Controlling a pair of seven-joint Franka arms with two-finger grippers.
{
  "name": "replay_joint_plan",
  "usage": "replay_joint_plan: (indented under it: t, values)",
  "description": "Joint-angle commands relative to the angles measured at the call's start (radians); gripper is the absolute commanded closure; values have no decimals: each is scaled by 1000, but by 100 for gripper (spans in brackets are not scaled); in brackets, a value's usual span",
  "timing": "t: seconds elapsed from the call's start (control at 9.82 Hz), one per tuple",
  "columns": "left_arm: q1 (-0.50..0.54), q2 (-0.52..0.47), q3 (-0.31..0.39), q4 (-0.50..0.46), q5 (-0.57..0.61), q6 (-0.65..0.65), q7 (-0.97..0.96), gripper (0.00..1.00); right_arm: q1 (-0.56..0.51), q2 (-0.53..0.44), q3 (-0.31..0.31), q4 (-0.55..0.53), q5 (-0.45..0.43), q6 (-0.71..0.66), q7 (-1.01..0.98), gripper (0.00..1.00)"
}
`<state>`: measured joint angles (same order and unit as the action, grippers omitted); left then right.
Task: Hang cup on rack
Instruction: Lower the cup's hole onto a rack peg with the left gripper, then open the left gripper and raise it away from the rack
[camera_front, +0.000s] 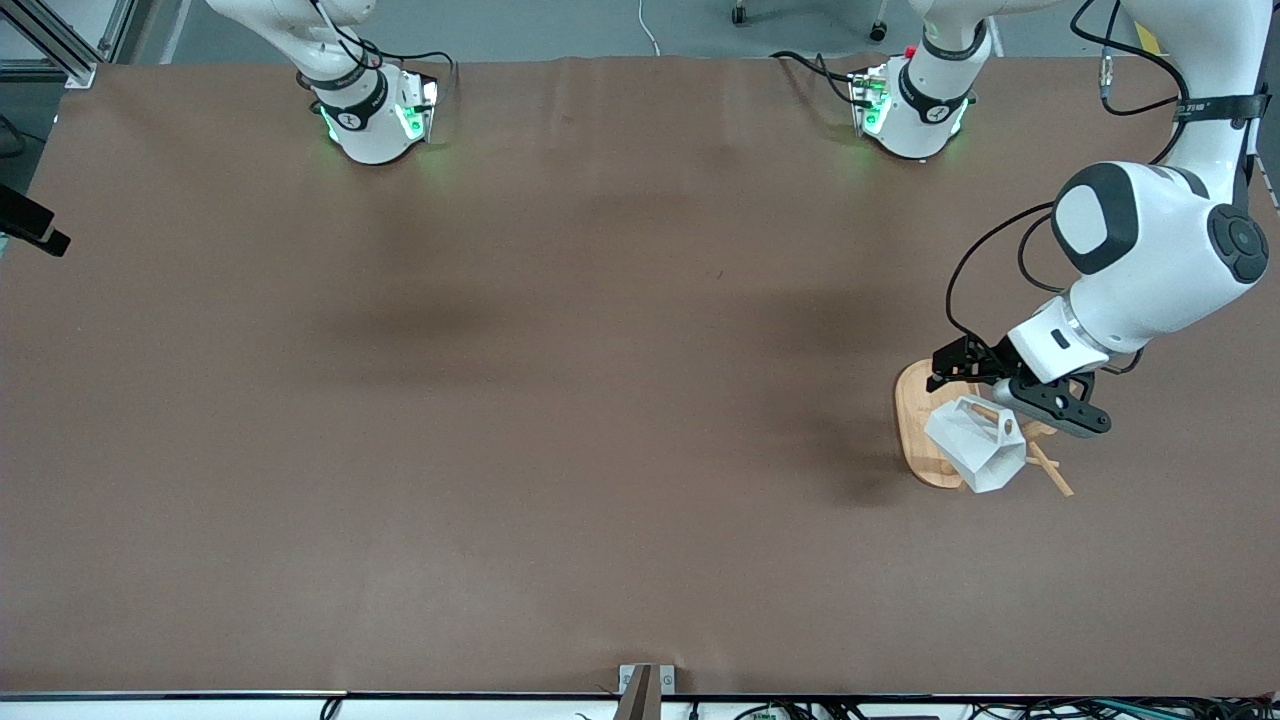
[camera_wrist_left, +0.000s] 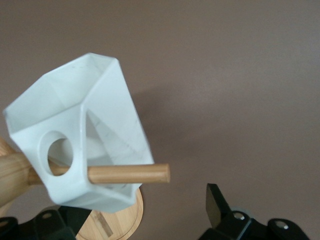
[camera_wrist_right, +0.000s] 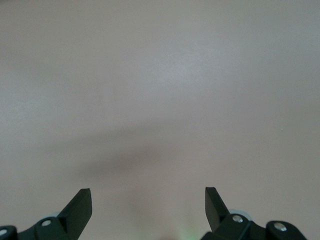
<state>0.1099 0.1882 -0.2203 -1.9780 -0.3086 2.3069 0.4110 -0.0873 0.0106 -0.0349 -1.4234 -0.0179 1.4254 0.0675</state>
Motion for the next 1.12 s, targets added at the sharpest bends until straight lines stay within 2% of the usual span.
replay_joint_plan:
  t: [0.0,0.2,0.41,0.51,0.61,0.71,0.92,1.02]
  values:
    - [4,5,-2,11,-12,-3,-21,0,-19,-6,6,-5,3,4,-14,0]
    - [-15,-62,-2,10,8,-59,-151,0,-19,-6,6,-5,3,3,-14,0]
    - [-44,-142,-4,11,221,-136,-333,0,-19,-6,6,-2,3,4,-14,0]
    - [-86,-183,11,19,274,-218,-407,0,-19,-6,6,-2,3,3,-14,0]
    - [-123,-202,97,46,278,-278,-399,0,-19,-6,6,-2,1,3,-14,0]
    - [-150,-208,160,83,278,-341,-376,0,-19,-6,6,-2,1,1,-14,0]
    - [-147,-202,170,247,270,-571,-343,0,-19,-6,6,-2,1,1,-14,0]
    - [-147,-210,170,286,269,-659,-357,0,-17,-6,6,-2,1,0,-14,0]
